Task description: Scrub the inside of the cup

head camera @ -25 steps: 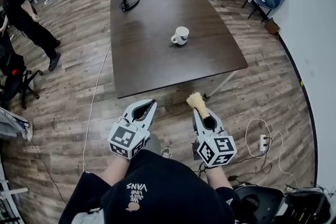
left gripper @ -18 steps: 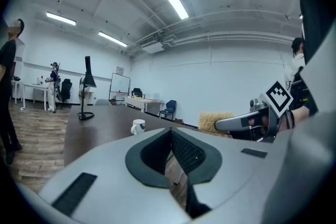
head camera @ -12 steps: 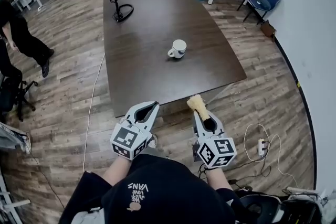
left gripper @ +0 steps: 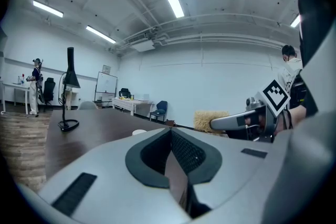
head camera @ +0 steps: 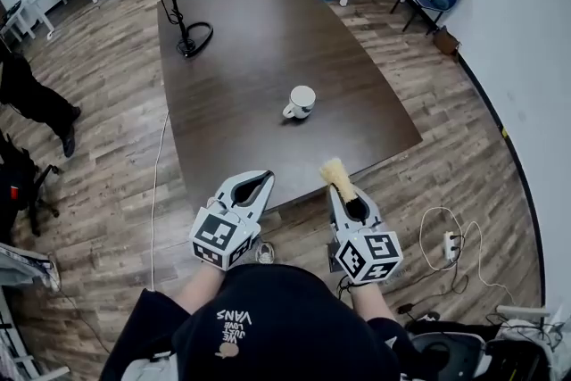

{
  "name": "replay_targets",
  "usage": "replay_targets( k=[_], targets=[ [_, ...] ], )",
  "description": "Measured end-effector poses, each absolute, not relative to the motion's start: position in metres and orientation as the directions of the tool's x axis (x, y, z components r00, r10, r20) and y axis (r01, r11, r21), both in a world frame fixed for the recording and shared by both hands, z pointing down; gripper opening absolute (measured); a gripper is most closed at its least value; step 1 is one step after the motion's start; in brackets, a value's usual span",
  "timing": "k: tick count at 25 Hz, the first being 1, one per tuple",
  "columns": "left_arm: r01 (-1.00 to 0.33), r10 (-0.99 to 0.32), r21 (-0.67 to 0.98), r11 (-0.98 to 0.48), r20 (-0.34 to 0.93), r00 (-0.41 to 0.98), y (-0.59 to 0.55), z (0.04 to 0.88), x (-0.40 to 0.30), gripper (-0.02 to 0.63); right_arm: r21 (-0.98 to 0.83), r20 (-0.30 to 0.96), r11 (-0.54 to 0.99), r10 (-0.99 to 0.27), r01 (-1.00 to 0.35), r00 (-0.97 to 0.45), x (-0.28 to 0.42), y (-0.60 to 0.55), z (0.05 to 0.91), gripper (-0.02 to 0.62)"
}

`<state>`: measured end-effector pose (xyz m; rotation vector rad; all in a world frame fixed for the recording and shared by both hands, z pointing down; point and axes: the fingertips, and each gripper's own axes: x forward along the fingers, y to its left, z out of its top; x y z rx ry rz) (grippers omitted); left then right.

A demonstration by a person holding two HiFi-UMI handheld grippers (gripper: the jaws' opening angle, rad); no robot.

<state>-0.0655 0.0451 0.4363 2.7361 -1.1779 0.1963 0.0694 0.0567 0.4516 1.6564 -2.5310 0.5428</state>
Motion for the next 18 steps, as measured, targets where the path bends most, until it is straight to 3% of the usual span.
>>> replay_targets(
  k=[18],
  targets=[
    [-0.720, -0.691, 0.118, -0.684, 0.211, 0.691, -0.025, 0.445, -0.042, 0.012, -0.275, 0.272, 0.380, -0.851, -0.883, -0.450, 0.082, -0.016, 0.459, 0.100]
  ],
)
